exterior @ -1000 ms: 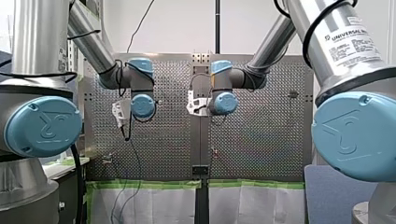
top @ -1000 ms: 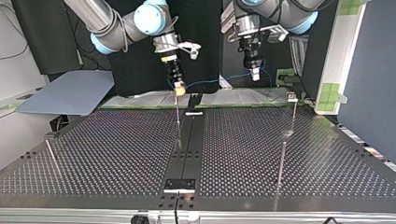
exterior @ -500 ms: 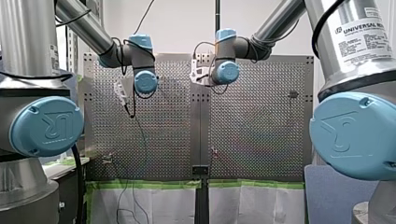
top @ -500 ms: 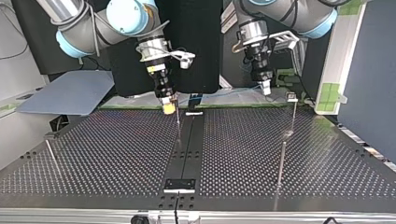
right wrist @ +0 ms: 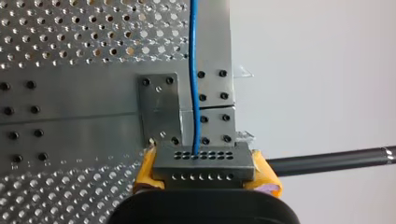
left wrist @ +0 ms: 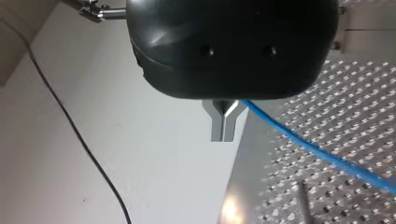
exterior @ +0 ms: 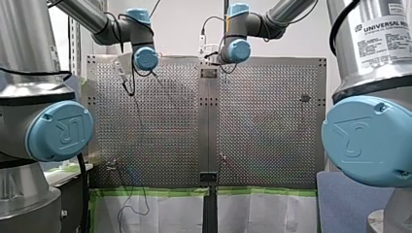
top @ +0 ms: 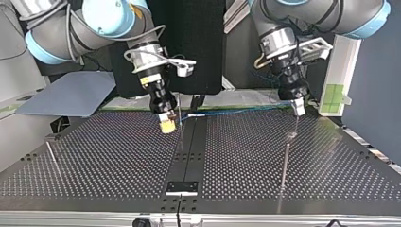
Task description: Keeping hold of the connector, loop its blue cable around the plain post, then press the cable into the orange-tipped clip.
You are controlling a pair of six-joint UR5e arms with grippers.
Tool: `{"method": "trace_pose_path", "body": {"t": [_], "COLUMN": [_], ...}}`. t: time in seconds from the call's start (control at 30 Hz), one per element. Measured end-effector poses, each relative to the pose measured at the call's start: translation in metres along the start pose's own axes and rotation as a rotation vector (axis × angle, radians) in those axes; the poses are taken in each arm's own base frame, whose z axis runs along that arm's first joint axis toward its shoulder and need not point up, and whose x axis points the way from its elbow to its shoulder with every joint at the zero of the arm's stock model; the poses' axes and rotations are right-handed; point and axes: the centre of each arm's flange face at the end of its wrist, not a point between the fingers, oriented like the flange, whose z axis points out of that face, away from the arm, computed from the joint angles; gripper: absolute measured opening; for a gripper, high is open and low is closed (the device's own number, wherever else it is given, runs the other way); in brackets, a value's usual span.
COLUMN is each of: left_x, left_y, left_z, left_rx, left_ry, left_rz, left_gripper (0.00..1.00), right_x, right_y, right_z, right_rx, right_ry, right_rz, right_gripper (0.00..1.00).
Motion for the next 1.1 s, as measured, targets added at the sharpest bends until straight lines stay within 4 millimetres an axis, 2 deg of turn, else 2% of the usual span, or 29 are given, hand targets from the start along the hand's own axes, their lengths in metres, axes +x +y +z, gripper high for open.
{"method": "trace_pose_path", "body": {"t": [0.2, 0.57, 0.8, 0.93, 1.1], "left_x": [-0.002, 0.01, -0.008, -0.012, -0.002], "left_y": [0.002, 0.014, 0.023, 0.026, 0.023], "left_z": [0.032, 0.091, 0.124, 0.14, 0.156], "left_rx": [-0.001, -0.01, -0.01, -0.004, 0.023], "left_ry": [0.018, 0.083, 0.09, 0.105, 0.157], "left_rz": [0.024, 0.101, 0.12, 0.13, 0.146], "left_gripper": [0.0, 0.0, 0.0, 0.0, 0.0], "right_x": [-0.008, -0.005, -0.01, -0.005, 0.008], "right_y": [0.0, -0.001, -0.003, -0.003, 0.0], "right_z": [0.016, 0.046, 0.061, 0.073, 0.086], "right_rx": [0.013, 0.034, 0.048, 0.05, 0.047], "right_ry": [-0.031, -0.041, -0.06, -0.034, 0.013], "right_rz": [0.009, 0.015, 0.016, 0.016, 0.016], "right_gripper": [0.0, 0.0, 0.0, 0.0, 0.0]}}
